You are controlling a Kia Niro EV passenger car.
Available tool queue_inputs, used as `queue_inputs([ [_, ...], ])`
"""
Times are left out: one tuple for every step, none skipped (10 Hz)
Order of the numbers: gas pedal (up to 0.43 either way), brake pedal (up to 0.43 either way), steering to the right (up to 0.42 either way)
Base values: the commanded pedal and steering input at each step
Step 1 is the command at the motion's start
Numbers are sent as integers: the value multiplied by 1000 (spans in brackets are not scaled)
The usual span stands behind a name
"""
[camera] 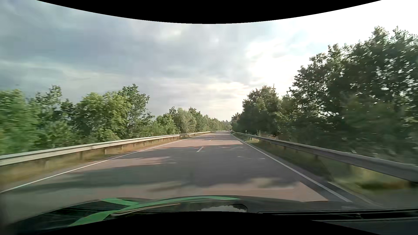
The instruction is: Follow the waypoints while adhering to traffic rules and regulations
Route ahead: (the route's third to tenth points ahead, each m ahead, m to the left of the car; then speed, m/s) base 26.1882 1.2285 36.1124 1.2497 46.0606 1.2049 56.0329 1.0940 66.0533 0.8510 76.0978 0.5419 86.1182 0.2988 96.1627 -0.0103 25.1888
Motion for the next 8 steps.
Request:
queue_inputs([
  [280,0,2],
  [287,0,2],
  [287,0,2],
  [287,0,2],
  [287,0,2],
  [287,0,2],
  [299,0,2],
  [299,0,2],
])
